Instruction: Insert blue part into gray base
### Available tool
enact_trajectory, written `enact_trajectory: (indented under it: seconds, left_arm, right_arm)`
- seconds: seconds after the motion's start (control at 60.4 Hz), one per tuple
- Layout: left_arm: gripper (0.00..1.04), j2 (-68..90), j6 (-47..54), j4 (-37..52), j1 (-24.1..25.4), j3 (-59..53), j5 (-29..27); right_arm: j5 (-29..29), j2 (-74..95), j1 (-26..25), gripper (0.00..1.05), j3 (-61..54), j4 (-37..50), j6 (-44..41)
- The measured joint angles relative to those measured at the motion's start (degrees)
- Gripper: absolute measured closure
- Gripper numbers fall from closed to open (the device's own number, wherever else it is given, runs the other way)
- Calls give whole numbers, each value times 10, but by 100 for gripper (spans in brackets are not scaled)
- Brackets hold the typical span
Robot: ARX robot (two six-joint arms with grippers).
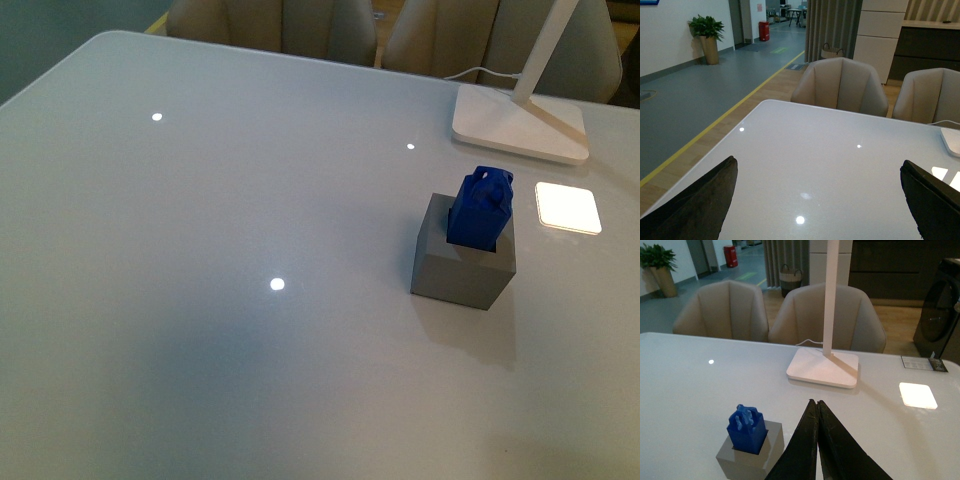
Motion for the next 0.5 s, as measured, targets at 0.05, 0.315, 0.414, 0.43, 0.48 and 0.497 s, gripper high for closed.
enact_trajectory:
  seconds: [0.05, 0.315, 0.414, 0.43, 0.48, 0.497]
  left_arm:
    - [7, 0, 0, 0, 0, 0, 0]
    - [7, 0, 0, 0, 0, 0, 0]
    - [7, 0, 0, 0, 0, 0, 0]
    - [7, 0, 0, 0, 0, 0, 0]
    - [7, 0, 0, 0, 0, 0, 0]
    - [7, 0, 0, 0, 0, 0, 0]
  right_arm:
    - [0, -20, 0, 103, 0, -18, 0]
    - [0, -137, 0, 103, 0, -127, 0]
    - [0, -173, 0, 103, 0, -162, 0]
    - [0, -178, 0, 103, 0, -167, 0]
    - [0, -190, 0, 103, 0, -178, 0]
    - [0, -192, 0, 103, 0, -181, 0]
